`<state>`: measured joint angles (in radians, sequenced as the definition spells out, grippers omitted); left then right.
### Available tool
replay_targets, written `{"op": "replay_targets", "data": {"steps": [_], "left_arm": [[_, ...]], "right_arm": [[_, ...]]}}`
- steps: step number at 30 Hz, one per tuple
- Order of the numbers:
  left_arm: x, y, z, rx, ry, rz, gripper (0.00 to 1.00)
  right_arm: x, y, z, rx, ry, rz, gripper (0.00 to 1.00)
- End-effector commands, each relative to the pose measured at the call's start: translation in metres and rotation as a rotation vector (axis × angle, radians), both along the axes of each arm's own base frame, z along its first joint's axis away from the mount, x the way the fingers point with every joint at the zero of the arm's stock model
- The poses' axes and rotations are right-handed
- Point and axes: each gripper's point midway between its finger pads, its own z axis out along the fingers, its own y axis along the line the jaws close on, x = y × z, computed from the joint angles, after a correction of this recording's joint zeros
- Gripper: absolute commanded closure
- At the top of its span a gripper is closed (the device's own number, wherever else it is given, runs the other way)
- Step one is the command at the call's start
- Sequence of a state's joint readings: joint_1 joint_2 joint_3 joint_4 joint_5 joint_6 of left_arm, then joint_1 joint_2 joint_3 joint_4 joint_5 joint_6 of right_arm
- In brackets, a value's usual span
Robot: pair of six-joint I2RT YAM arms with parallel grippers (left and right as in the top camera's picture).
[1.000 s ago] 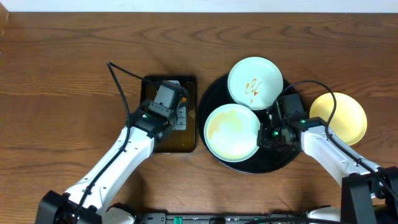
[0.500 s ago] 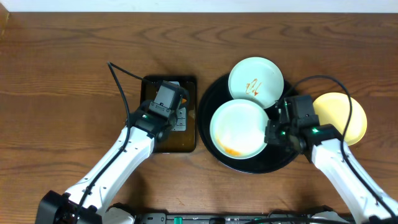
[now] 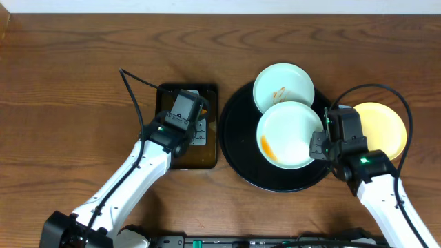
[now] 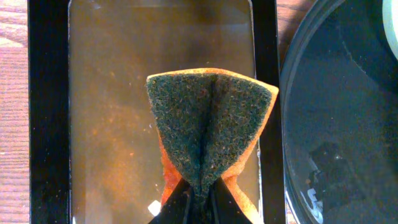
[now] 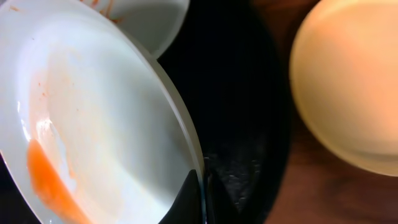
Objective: Clean dirty plates on tray and stack at the side
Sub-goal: 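Lift the wiped white plate by its rim with the right gripper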
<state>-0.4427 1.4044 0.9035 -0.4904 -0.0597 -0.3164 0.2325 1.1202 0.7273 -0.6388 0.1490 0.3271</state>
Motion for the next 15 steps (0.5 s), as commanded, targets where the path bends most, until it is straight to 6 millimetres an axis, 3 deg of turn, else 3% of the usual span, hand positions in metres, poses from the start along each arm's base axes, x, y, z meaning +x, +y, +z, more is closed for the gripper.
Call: {"op": "replay_targets", "data": {"steps": [1, 5, 15], "left_arm": [[0.000, 0.004, 0.000, 0.017, -0.008, 0.003, 0.92], [0.000, 0.005, -0.009, 0.030, 0.019, 0.003, 0.92], [0.000, 0.005, -0.020, 0.043, 0.048, 0.003, 0.92]], "right_arm": [[0.011, -0.015, 0.029, -0.098, -0.065, -0.017, 0.99], [0.011, -0.028, 0.048, -0.208, -0.078, -0.031, 0.99], [0.009, -0.033, 0.087, -0.463, -0.130, 0.006, 0.99]]}}
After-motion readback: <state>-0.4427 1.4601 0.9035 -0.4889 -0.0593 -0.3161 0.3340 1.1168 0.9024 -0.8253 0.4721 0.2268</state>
